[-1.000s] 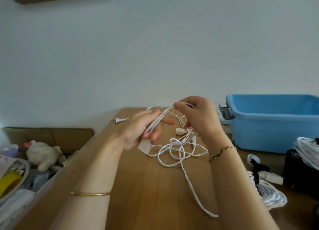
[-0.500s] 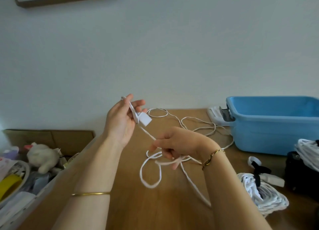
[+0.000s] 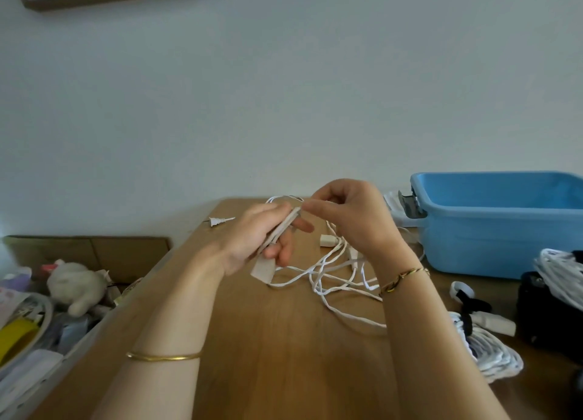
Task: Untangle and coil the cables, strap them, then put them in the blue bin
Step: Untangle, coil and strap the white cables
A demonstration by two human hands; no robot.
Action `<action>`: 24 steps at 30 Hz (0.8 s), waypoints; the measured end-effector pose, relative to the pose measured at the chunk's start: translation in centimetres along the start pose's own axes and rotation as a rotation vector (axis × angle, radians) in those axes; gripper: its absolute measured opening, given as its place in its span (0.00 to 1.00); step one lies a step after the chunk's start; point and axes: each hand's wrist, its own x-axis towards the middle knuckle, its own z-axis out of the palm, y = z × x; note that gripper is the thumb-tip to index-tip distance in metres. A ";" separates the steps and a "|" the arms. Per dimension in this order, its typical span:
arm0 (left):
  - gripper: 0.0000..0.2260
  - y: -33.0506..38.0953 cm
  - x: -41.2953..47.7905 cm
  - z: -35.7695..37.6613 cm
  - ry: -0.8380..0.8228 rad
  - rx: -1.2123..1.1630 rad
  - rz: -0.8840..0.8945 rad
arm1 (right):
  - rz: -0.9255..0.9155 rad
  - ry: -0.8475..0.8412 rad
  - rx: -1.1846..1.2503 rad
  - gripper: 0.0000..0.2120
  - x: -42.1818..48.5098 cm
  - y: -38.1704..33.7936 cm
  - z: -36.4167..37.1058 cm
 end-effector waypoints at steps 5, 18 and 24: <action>0.23 0.4 -0.2 -0.8 -0.106 -0.369 -0.013 | 0.013 -0.015 0.067 0.06 0.0 1.0 0.7; 0.14 0.0 1.6 -0.8 0.360 -0.794 0.191 | 0.356 -0.726 0.004 0.13 -1.2 0.8 2.5; 0.15 -1.4 1.2 -1.0 0.545 0.250 0.142 | 0.293 -0.568 -0.045 0.10 -0.8 -0.4 0.2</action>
